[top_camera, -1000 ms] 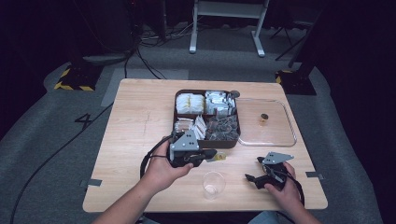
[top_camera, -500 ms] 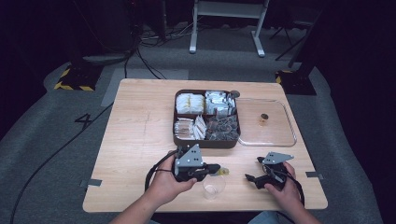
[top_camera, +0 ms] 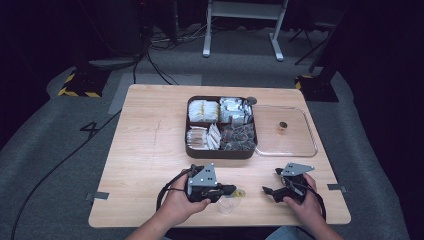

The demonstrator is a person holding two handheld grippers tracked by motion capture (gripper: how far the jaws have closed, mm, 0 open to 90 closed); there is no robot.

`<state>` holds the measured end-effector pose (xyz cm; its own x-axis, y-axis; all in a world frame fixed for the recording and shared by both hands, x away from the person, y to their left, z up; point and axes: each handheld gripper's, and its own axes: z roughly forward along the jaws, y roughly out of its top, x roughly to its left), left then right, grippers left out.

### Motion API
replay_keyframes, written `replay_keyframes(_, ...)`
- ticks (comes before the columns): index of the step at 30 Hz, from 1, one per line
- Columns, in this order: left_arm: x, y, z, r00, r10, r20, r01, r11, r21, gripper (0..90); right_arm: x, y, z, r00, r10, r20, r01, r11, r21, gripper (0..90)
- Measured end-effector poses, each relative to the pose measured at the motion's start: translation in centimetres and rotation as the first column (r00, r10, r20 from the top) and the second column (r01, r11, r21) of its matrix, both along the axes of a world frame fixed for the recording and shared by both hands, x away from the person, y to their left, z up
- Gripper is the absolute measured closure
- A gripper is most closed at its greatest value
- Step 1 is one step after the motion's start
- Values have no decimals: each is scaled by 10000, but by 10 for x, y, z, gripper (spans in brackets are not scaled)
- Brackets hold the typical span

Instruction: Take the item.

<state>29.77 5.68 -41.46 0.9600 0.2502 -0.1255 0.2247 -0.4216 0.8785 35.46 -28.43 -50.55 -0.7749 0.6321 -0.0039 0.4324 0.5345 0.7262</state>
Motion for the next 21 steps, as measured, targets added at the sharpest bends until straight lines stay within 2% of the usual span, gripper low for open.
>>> replay_keyframes(1, -1, 0, -2, 10000, -26, -29, 26, 10000, 29, 893, 0, 0, 0, 10000, 4, -2, -4, 10000, -5, 82)
replay_keyframes(3, -2, -1, -3, 9999, 121, -54, -122, 9999, -93, 749, 0, 0, 0, 10000, 2, -1, -2, 10000, -6, 82)
replay_keyframes(4, -3, -1, -3, 9997, 223, 68, -223, 9997, -47, 683, 0, 0, 0, 10000, 4, -2, -4, 10000, -6, 82)
replay_keyframes(6, -4, -1, -3, 9996, 234, 158, -233, 9997, -33, 618, 0, 0, 0, 10000, -1, 0, 1, 10000, -1, 82)
replay_keyframes(7, -5, 0, -3, 9996, 265, 115, -263, 9995, -155, 588, 0, 0, 0, 10000, 1, 0, -1, 10000, 1, 82)
replay_keyframes(13, -4, 2, -3, 9989, 464, 107, -461, 9986, -242, 532, 0, 0, 0, 10000, 1, 2, -1, 10000, -2, 82)
replay_keyframes(18, -3, 6, 2, 9961, 775, 412, -767, 9968, -222, 468, 0, 0, 0, 10000, 2, -5, -2, 10000, -5, 82)
replay_keyframes(21, -2, 17, 9, 9876, 1386, 737, -1385, 9903, -62, 428, 0, 0, 0, 10000, -1, -11, 1, 10000, -5, 82)
